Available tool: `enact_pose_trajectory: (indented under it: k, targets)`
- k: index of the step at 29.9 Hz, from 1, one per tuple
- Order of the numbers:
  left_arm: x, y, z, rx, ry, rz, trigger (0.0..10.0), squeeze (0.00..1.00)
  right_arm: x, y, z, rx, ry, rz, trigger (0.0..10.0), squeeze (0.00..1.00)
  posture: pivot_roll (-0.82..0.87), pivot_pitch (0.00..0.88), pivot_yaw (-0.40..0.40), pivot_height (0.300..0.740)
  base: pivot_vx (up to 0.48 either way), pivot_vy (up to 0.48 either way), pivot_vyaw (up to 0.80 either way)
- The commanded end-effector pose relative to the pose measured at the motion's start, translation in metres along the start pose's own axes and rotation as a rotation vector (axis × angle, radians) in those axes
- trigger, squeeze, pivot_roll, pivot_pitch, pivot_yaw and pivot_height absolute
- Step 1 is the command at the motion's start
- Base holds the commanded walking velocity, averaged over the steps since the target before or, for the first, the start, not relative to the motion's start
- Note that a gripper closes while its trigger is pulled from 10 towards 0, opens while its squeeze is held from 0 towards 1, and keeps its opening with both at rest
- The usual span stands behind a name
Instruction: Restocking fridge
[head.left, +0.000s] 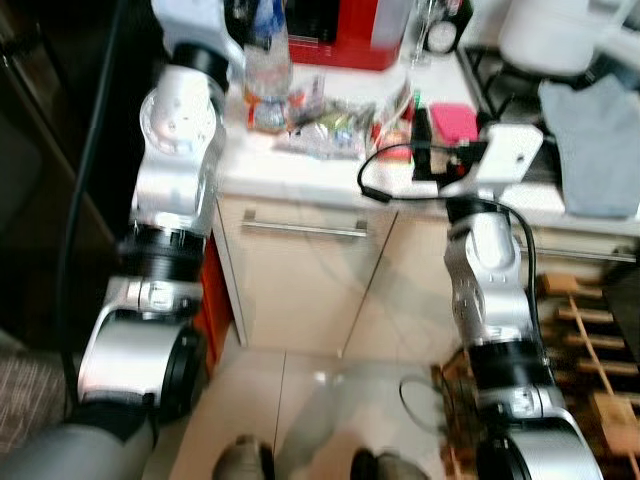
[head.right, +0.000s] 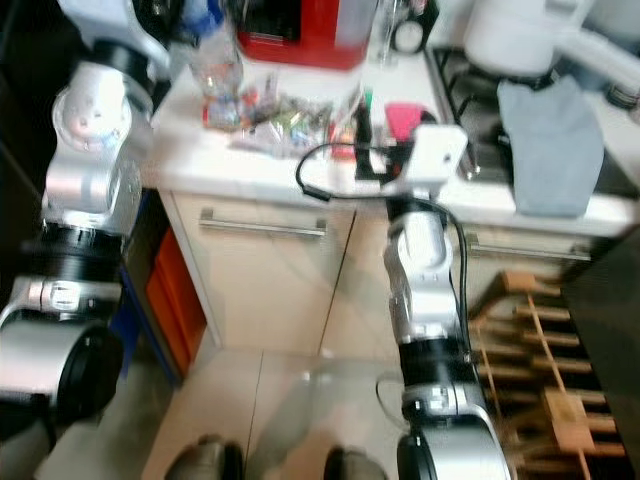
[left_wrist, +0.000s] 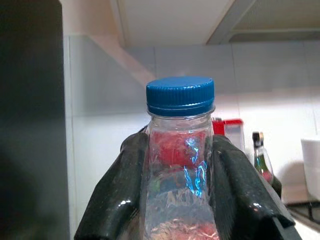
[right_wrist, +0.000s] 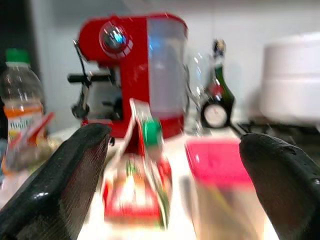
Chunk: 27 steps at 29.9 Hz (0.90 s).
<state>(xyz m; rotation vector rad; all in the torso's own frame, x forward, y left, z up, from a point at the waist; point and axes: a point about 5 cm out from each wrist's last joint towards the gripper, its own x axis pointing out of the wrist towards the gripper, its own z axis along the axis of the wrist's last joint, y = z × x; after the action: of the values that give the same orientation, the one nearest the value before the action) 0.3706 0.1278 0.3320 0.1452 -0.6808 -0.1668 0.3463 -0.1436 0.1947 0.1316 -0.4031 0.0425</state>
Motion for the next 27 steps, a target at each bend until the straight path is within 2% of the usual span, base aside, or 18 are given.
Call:
enact_pose_trajectory:
  k: [1, 11, 17, 21, 24, 26, 27]
  targets:
    - [0.004, -0.004, 0.012, 0.024, -0.052, -0.013, 10.0, 0.0, -0.003, -0.007, -0.001, -0.012, 0.004, -0.034, 10.0, 0.0, 0.0, 0.0, 0.003, 0.74, -0.349, 0.0, 0.0]
    - [0.006, -0.016, 0.012, 0.03, -0.055, -0.045, 10.0, 0.0, -0.01, -0.019, -0.003, -0.085, 0.019, -0.08, 10.0, 0.0, -0.02, 0.0, -0.009, 0.74, -0.349, 0.0, 0.0]
    - [0.001, -0.019, 0.0, 0.019, -0.014, -0.044, 10.0, 0.0, -0.012, -0.023, -0.013, -0.092, 0.069, -0.087, 10.0, 0.0, -0.02, 0.0, -0.013, 0.74, -0.352, 0.0, 0.0]
    - [-0.008, -0.029, -0.015, 0.017, 0.052, -0.072, 10.0, 0.0, -0.016, -0.024, -0.02, -0.097, 0.107, -0.081, 10.0, 0.0, -0.02, 0.0, -0.01, 0.74, -0.079, 0.0, 0.0]
    - [-0.024, -0.037, -0.03, -0.083, 0.115, -0.088, 10.0, 0.0, -0.023, -0.026, -0.03, -0.097, 0.152, -0.08, 10.0, 0.0, -0.02, 0.0, -0.008, 0.74, 0.0, 0.0, 0.0]
    - [-0.037, -0.042, -0.039, -0.138, 0.153, -0.098, 10.0, 0.0, -0.029, -0.03, -0.036, -0.091, 0.186, -0.089, 10.0, 0.0, -0.02, 0.0, -0.011, 0.74, 0.0, 0.0, 0.0]
    - [-0.047, -0.047, -0.045, -0.193, 0.179, -0.092, 10.0, 0.0, -0.032, -0.032, -0.04, -0.094, 0.206, -0.09, 10.0, 0.0, -0.02, 0.0, -0.018, 0.74, 0.0, -0.33, 0.0]
